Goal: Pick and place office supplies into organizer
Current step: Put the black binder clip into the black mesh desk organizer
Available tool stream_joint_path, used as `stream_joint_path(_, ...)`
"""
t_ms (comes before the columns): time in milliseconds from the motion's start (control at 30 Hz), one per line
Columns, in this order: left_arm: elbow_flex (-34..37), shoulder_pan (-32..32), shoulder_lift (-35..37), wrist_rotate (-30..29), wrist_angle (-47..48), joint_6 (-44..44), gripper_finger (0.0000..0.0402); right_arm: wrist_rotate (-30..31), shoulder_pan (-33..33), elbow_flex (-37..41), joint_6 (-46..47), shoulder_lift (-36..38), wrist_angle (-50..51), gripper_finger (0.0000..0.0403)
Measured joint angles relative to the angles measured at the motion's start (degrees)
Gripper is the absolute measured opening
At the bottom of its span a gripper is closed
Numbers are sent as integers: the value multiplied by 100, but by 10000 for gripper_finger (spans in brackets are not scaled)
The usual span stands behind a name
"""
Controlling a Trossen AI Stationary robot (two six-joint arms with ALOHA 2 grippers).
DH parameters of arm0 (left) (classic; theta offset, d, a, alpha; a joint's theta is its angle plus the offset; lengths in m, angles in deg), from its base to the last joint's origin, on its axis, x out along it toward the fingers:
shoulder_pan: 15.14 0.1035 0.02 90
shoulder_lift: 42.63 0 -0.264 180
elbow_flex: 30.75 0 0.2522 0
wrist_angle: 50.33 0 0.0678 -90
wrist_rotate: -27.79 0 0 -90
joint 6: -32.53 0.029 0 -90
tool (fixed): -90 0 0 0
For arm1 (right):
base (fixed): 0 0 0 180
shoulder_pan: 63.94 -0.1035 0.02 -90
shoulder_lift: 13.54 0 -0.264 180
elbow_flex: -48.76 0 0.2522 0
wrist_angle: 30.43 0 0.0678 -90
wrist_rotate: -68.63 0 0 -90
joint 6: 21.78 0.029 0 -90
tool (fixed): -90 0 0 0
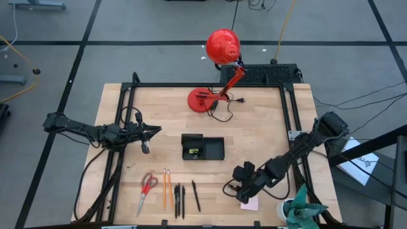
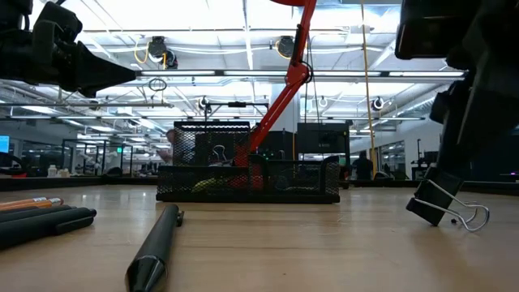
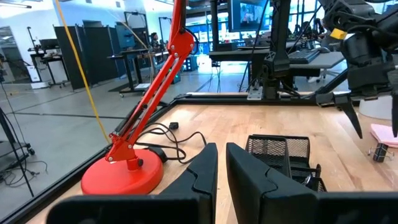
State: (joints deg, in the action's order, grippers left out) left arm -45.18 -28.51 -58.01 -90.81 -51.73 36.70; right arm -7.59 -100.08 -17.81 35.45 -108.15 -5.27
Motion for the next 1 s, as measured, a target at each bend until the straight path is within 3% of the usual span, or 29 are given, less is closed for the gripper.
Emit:
stream_joint_path(467,0,0,0,0,-2,-17,42,195,11,4,44,-347,-123,222)
stream_joint_path(1000,0,0,1,0,-4,-17,42,390,44,0,-837,-689,-347,207)
